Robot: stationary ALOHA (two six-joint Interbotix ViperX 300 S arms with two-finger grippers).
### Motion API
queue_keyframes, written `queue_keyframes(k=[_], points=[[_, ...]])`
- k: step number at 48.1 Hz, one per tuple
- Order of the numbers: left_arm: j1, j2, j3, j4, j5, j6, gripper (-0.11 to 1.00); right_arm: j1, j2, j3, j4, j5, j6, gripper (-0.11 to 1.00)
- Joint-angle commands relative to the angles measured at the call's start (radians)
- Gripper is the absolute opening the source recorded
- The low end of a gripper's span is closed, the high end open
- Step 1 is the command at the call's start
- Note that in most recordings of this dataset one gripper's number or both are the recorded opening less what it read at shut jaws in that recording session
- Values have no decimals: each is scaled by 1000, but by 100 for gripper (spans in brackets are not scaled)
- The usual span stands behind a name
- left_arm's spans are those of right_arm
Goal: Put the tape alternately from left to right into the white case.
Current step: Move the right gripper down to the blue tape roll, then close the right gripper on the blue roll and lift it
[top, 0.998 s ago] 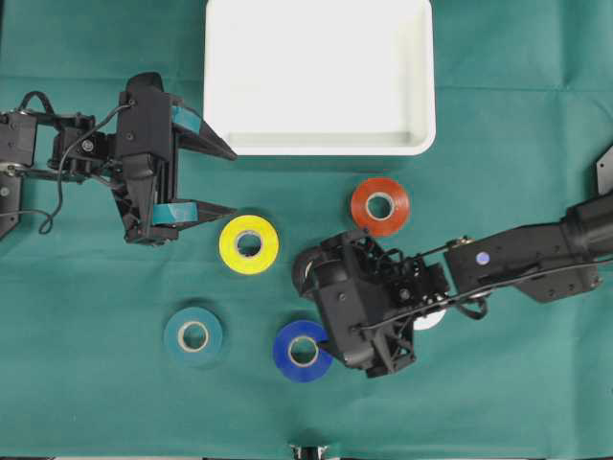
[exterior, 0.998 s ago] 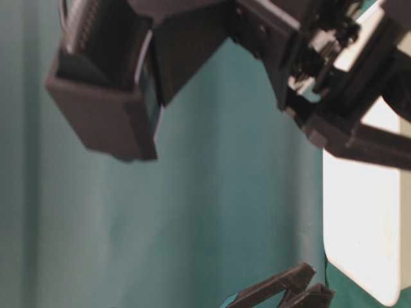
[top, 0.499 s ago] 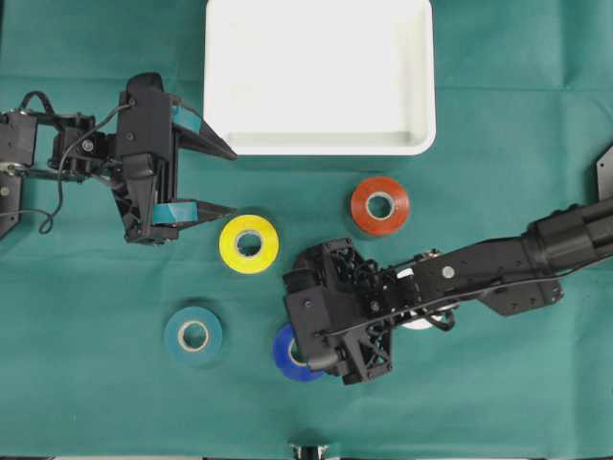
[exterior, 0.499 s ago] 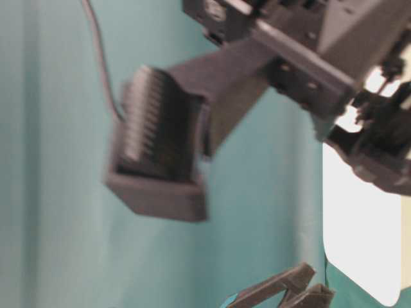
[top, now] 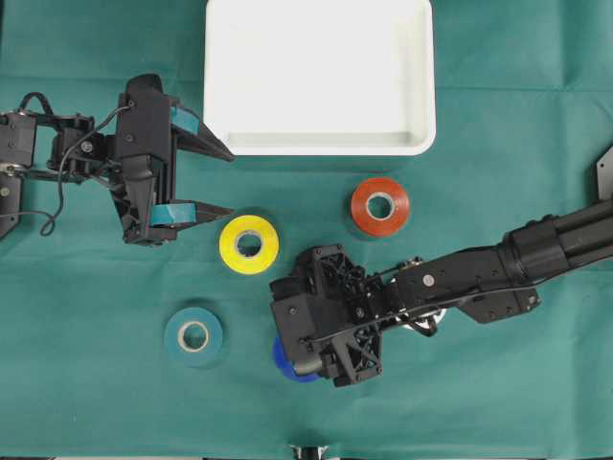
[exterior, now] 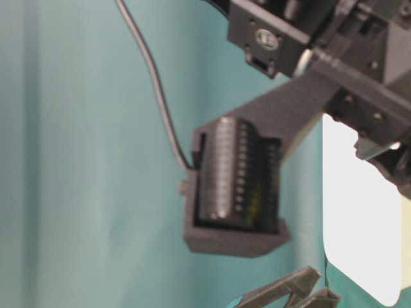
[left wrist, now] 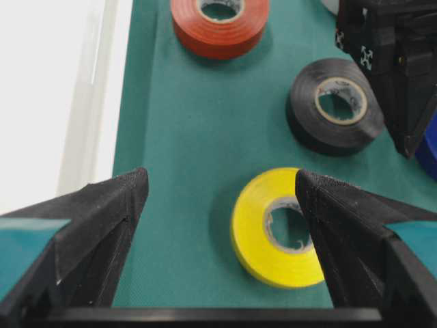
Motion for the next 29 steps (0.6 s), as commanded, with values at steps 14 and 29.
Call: queue_keyframes(k=[14,29], points=[[-3,-6,0,0,-5,-2,95,3,25,-40,-23,0,3,85],[-3,-6,5,0,-6,-2,95,-3,37,-52,-26,0,5,85]])
